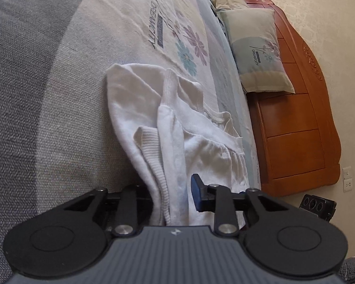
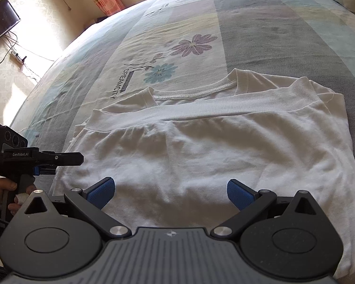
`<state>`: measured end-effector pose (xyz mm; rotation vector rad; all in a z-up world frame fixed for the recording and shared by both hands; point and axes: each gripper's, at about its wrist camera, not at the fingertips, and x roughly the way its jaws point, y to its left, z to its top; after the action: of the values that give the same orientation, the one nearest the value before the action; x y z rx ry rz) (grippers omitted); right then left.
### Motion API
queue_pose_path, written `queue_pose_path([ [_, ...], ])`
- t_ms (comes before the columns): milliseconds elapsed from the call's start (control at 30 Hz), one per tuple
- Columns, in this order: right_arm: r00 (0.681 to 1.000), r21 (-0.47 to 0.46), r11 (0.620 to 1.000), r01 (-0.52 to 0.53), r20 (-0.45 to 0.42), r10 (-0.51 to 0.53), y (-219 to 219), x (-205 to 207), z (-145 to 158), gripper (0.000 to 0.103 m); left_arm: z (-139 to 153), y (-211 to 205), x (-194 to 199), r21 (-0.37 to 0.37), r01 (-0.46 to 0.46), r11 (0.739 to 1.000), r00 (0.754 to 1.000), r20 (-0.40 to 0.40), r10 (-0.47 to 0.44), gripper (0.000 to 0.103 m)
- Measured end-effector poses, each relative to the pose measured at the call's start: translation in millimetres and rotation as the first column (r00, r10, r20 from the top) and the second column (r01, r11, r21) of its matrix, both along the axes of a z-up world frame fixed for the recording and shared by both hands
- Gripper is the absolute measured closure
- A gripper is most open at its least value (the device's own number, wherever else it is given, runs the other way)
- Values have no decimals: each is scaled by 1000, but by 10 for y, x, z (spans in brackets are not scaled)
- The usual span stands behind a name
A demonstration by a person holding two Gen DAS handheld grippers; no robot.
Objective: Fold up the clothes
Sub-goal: 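Close the left gripper on the sweatshirt's side edge near the ribbed cuff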
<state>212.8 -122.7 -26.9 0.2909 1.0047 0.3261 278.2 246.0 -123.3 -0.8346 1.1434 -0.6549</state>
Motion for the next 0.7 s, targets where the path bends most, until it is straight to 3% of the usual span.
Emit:
queue_pose_path([
  [100,1000,15,1000,25,-10,-25,-71,8,-27,0,3,-44,37,23,17,1000,1000,-6,-17,76],
  [167,1000,20,999,29,-13,-28,-72,19,-39,0,3,-70,58,37,26,999,1000,-11,-26,84],
  [233,1000,16,1000,22,-13,-21,-50,25,-48,0,-4,-81,17,44,-14,999,999,-36,16,83],
  [300,1000,9,1000,7,-10,-7,-17,20,-48,0,83,-152,-11,100,-33,994,999,-33,37,84],
  [567,997,52,996,-66,31,64,66,46,20,0,349,-311,-83,215,-56,975,998,16,54,88],
  [700,992,97,989,-116,62,110,107,101,62,0,469,-339,-104,209,-66,976,997,44,58,88],
])
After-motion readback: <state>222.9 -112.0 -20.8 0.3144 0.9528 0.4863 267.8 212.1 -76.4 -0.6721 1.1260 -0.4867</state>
